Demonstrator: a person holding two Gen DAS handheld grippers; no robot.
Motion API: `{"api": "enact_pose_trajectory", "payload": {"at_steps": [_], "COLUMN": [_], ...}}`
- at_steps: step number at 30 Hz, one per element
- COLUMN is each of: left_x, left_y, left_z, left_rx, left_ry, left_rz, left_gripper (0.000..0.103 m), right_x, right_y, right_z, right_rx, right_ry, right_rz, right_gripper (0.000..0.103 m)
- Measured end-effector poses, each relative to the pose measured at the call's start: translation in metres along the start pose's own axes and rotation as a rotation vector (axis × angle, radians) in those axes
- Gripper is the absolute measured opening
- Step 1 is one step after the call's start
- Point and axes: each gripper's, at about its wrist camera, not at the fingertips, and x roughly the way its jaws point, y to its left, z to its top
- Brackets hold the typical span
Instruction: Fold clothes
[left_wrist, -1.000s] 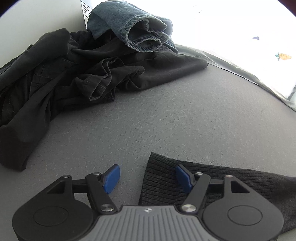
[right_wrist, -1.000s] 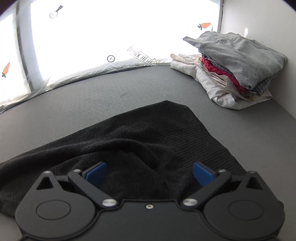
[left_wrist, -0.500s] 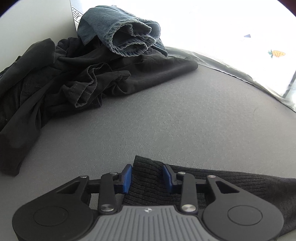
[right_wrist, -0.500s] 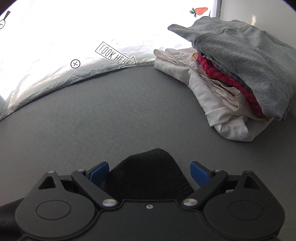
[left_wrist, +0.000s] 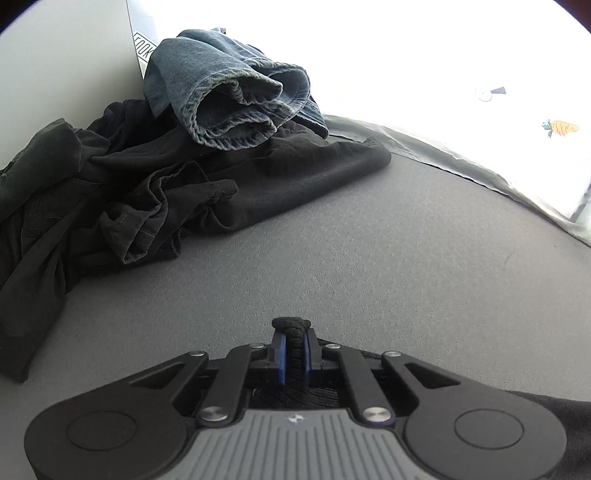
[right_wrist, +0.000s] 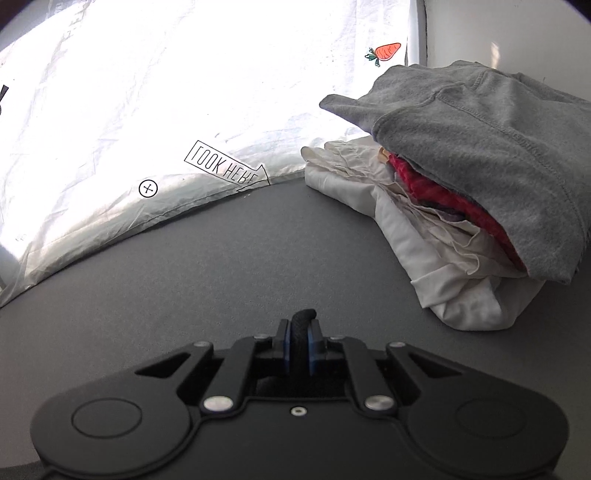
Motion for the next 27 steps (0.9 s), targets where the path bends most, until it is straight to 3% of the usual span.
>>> {"api": "enact_pose_trajectory", "payload": {"at_steps": [4, 8, 12, 14, 15, 16, 20, 23, 27], "left_x": [0.010, 0.044, 0.055, 0.043, 0.037, 0.031, -0.010, -0.044, -0.084], "left_y": [-0.019, -0.042, -0.045, -0.037, -0.034, -0.030, -0.014, -0.010, -0.011], "left_z": [0.028, 0.042, 0.039, 0.038, 0.037, 0.036, 0.023, 0.000, -0.045], "left_rx": [0.029, 0.103, 0.096, 0.060, 0.042, 0.024, -0.035, -0.057, -0.061], "left_ry": [-0.058, -0.016, 0.007, -0.012, -0.021, -0.031, -0.061, -0.037, 0.020], "left_rz": [-0.013, 0.044, 0.122, 0.146, 0.158, 0.169, 0.175, 0.142, 0.065], "left_gripper": [0.010, 0.013, 0.024, 0.029, 0.033, 0.040, 0.076, 0.089, 0.091], "right_x": [0.012, 0.028, 0.016, 0.004, -0.004, -0.013, -0.043, -0.071, -0.114], "right_y": [-0.005, -0.016, -0.012, -0.009, -0.009, -0.009, -0.011, -0.010, -0.003], "right_z": [0.013, 0.024, 0.024, 0.019, 0.015, 0.008, -0.024, -0.054, -0.097], "right_rx": [0.048, 0.089, 0.024, -0.019, -0.027, -0.027, -0.028, -0.037, -0.081], "right_ry": [-0.028, -0.008, -0.003, -0.005, -0.006, -0.008, 0.034, 0.048, 0.060], "right_rz": [-0.033, -0.104, -0.091, -0.080, -0.072, -0.063, -0.040, -0.052, -0.027], "right_gripper": [0.001, 0.000, 0.003, 0.019, 0.038, 0.045, 0.046, 0.048, 0.056]}}
